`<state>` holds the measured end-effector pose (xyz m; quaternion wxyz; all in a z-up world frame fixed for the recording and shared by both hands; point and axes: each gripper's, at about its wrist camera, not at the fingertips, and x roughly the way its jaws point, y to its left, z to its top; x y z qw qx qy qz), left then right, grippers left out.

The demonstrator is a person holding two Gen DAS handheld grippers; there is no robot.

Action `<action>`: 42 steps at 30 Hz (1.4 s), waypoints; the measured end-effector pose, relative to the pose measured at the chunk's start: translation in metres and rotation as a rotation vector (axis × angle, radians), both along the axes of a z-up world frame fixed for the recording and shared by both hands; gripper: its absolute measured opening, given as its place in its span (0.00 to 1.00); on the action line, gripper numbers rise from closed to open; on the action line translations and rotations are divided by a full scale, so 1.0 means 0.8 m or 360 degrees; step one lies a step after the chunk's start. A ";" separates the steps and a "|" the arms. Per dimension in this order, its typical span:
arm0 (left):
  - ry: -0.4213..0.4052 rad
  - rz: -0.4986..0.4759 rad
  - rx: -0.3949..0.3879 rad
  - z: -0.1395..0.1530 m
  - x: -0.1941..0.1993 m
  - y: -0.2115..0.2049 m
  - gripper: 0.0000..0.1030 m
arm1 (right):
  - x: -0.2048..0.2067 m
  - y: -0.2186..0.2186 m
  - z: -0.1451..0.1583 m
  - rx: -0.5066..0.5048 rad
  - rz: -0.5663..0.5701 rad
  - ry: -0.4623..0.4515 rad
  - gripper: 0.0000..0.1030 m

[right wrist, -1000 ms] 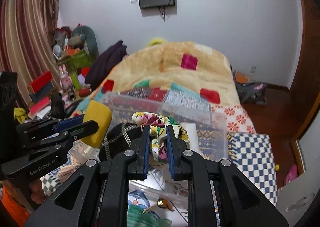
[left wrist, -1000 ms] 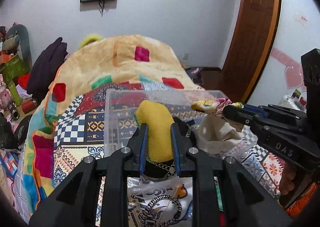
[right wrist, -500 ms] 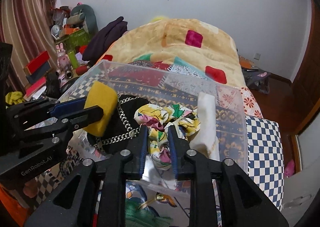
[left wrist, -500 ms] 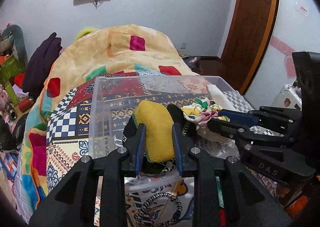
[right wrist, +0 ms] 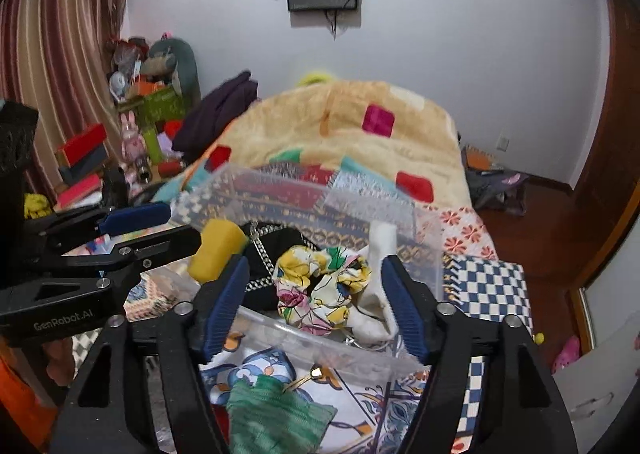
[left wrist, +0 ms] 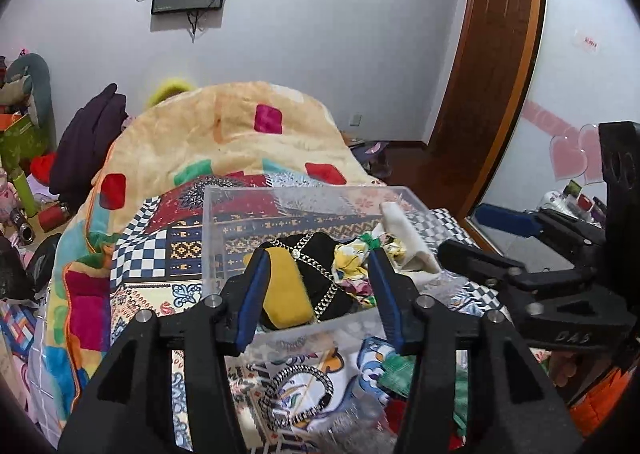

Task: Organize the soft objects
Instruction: 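Grasp the grey bagged item with the left tool while the right tool grasps the green glove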

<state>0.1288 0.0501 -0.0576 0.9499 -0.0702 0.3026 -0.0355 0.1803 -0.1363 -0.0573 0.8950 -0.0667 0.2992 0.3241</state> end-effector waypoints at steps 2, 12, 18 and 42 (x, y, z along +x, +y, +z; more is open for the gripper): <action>-0.0014 0.0003 0.0010 0.005 -0.010 -0.002 0.50 | -0.009 -0.009 0.009 0.0037 -0.0001 -0.0025 0.73; 0.0055 -0.0042 0.0041 -0.010 -0.057 -0.025 0.60 | -0.049 -0.029 -0.006 0.0005 0.0021 -0.0019 0.76; 0.0193 -0.0092 0.0054 -0.052 -0.069 -0.043 0.60 | -0.053 -0.022 -0.057 -0.0100 0.0056 0.0143 0.76; 0.0409 -0.0160 -0.0065 -0.122 -0.095 -0.048 0.47 | -0.063 -0.028 -0.115 -0.0090 0.0155 0.0454 0.34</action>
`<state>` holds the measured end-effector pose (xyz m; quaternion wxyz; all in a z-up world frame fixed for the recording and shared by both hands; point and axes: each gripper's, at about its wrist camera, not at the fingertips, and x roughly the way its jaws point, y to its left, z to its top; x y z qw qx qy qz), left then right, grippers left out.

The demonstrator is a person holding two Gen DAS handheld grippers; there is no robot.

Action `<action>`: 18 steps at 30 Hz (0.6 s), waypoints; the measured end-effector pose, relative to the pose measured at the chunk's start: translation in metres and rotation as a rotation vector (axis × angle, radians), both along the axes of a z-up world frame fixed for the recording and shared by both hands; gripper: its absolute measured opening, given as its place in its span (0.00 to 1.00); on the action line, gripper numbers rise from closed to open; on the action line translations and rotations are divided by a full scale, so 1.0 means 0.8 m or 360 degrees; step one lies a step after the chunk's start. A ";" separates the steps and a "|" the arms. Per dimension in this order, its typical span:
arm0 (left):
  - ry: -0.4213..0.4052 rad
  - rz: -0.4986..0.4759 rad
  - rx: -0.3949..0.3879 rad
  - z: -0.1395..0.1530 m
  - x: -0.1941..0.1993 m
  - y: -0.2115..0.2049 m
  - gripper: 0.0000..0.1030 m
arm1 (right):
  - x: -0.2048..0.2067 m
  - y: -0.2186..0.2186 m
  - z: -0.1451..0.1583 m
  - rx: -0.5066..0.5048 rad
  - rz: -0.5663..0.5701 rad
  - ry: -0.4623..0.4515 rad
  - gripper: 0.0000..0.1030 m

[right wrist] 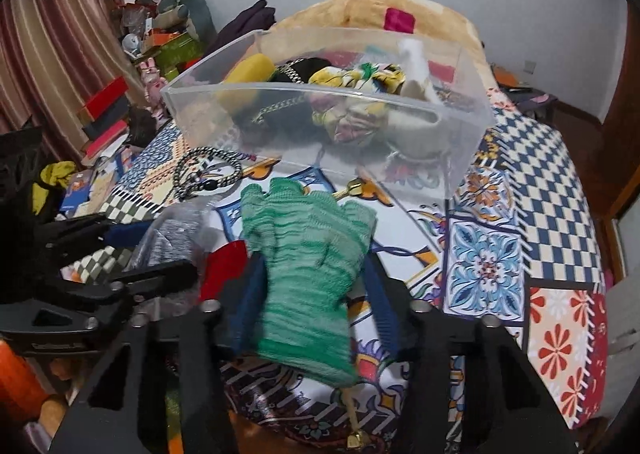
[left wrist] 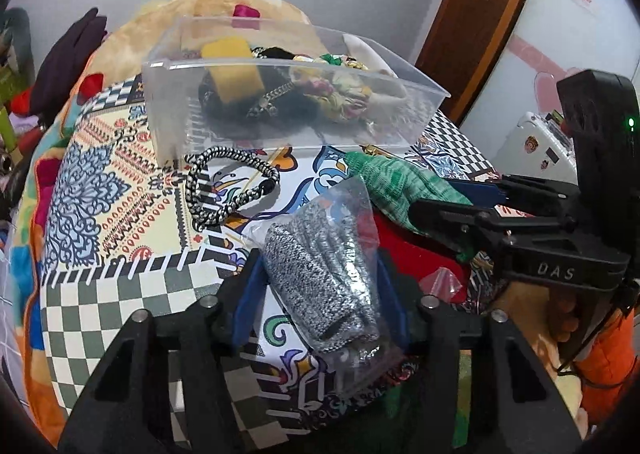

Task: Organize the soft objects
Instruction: 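Grasp the grey bagged item with the left tool while the right tool grasps the green glove, then lower the bagged item into the box while the right tool drops the green glove in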

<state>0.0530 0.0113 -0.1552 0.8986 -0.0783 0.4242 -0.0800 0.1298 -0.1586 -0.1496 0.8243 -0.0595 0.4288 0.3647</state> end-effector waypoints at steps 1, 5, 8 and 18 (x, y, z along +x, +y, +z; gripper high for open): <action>-0.0012 -0.0014 0.0010 0.002 -0.001 -0.003 0.45 | -0.001 0.000 0.001 0.0006 0.0001 -0.0003 0.32; -0.0037 -0.0047 0.0043 0.006 -0.002 -0.011 0.35 | -0.002 -0.004 0.005 0.0024 -0.0019 -0.0028 0.22; -0.0067 -0.0057 0.0089 0.012 -0.004 -0.016 0.31 | -0.001 -0.010 0.012 0.0040 -0.0035 -0.0052 0.20; -0.0227 -0.0025 0.0138 0.057 -0.007 -0.004 0.31 | -0.003 -0.030 0.061 0.0120 -0.0111 -0.0226 0.20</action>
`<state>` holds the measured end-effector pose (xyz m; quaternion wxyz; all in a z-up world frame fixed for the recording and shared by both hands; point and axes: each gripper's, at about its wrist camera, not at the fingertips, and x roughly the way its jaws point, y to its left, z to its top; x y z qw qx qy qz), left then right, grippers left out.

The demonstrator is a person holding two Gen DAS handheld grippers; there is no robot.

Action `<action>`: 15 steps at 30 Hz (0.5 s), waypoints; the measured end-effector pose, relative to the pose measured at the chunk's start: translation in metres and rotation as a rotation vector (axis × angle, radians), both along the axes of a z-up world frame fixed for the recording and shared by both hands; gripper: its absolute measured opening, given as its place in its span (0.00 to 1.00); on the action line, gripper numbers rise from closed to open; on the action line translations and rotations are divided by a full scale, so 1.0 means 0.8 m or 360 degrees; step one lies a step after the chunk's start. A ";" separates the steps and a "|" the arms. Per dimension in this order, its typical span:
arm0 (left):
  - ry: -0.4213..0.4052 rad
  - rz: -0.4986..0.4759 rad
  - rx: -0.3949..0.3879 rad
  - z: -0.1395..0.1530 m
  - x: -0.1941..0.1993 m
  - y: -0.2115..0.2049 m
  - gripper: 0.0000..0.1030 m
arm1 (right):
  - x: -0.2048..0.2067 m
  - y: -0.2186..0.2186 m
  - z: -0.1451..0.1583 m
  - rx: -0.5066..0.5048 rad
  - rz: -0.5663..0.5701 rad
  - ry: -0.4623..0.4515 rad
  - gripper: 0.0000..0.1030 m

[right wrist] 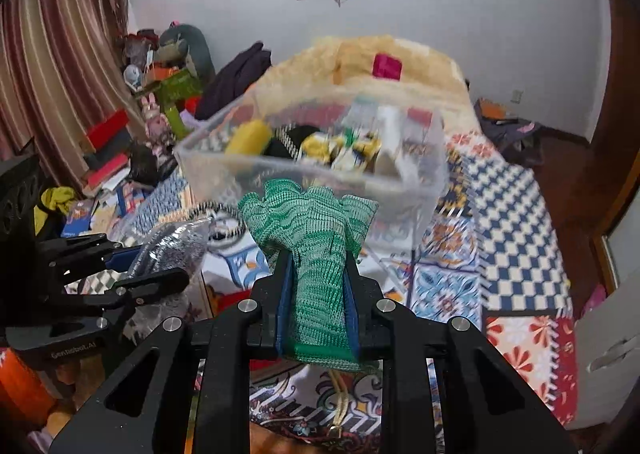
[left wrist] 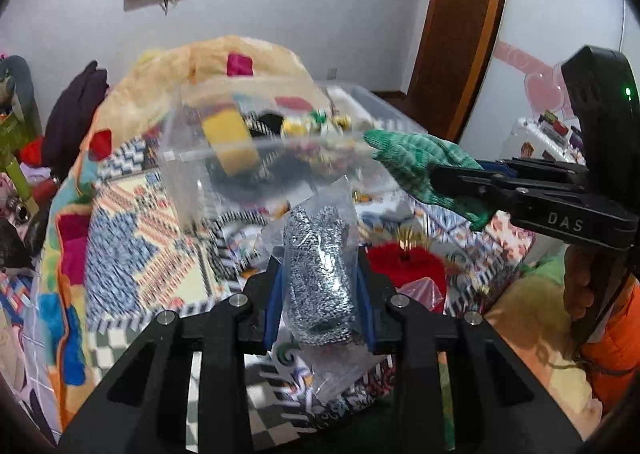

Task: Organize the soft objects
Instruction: 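Lower the bagged item into the box while the right tool drops the green glove in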

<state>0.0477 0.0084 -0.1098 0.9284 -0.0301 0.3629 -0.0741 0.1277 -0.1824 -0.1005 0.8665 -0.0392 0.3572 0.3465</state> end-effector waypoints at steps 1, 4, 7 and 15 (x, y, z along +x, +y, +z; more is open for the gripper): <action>-0.0028 0.0007 0.0004 0.008 0.001 0.002 0.31 | 0.000 -0.001 0.005 0.0006 -0.0007 -0.0018 0.20; -0.0113 0.0031 0.0011 0.031 0.008 0.008 0.31 | 0.003 -0.004 0.022 0.0022 -0.0032 -0.0081 0.20; -0.0182 0.0046 -0.0007 0.052 0.015 0.015 0.31 | 0.008 -0.005 0.039 0.0047 -0.0052 -0.0142 0.20; -0.0276 0.0081 -0.0025 0.083 0.053 0.022 0.31 | 0.028 0.002 0.068 0.0087 -0.0093 -0.0271 0.20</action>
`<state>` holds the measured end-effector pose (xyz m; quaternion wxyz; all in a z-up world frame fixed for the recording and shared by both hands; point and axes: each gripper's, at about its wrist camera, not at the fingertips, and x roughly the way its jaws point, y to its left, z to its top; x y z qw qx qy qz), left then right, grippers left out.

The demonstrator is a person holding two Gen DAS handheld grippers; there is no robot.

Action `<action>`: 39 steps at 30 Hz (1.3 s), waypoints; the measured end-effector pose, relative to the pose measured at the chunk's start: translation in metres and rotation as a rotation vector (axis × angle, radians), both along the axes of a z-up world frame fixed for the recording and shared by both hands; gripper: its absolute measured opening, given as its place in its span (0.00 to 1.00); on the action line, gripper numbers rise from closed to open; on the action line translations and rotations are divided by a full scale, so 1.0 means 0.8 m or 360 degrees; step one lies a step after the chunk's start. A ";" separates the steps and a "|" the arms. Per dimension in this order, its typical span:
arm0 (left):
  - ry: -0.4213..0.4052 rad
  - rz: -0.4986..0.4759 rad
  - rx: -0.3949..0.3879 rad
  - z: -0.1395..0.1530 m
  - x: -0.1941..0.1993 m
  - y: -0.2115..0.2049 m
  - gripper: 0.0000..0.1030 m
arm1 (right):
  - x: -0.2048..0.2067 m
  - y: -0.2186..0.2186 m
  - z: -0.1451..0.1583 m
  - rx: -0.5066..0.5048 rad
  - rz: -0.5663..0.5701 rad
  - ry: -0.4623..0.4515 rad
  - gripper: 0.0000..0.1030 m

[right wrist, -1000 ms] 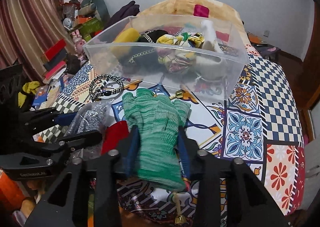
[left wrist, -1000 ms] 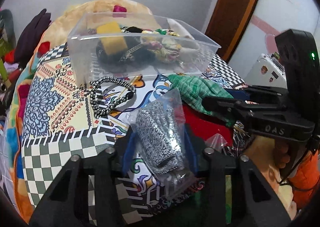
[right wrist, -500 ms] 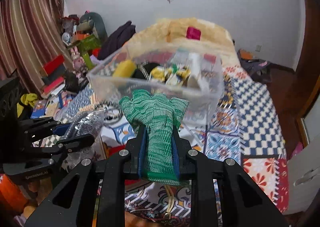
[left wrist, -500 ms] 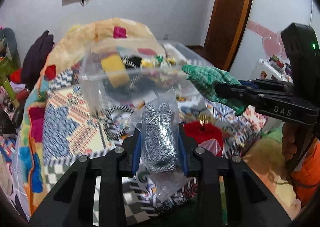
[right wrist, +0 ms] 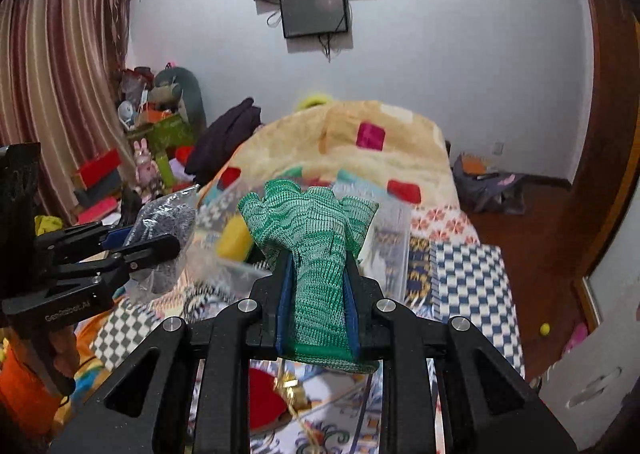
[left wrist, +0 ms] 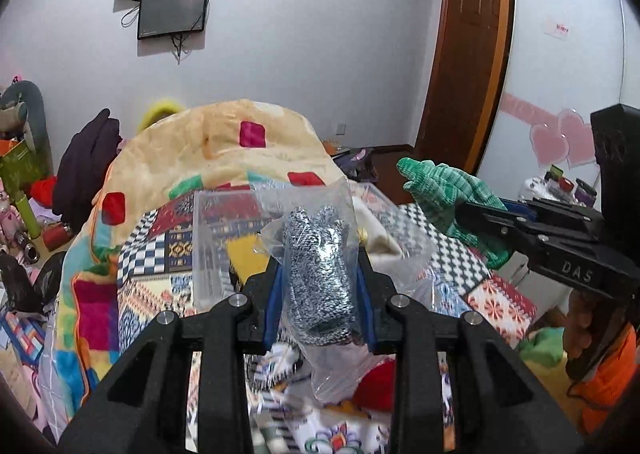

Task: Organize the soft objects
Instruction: 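Lower the bagged item into the box while the right tool drops the green glove in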

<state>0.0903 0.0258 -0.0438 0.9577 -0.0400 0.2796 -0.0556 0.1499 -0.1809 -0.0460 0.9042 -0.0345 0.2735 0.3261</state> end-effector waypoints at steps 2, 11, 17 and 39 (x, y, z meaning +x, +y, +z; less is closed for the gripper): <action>-0.0001 0.0008 -0.0028 0.002 0.016 0.003 0.31 | 0.003 0.004 0.002 0.0000 -0.0027 -0.0025 0.20; 0.0074 0.0054 -0.0040 -0.009 0.077 0.002 0.31 | 0.043 0.022 -0.006 -0.0011 -0.0103 0.0000 0.20; 0.0192 0.0060 -0.0017 -0.037 0.116 -0.005 0.31 | 0.066 0.036 -0.030 -0.0046 -0.0113 0.0100 0.20; 0.0300 0.0008 0.0011 -0.062 0.135 -0.017 0.44 | 0.076 0.047 -0.061 -0.0313 -0.0078 0.0177 0.41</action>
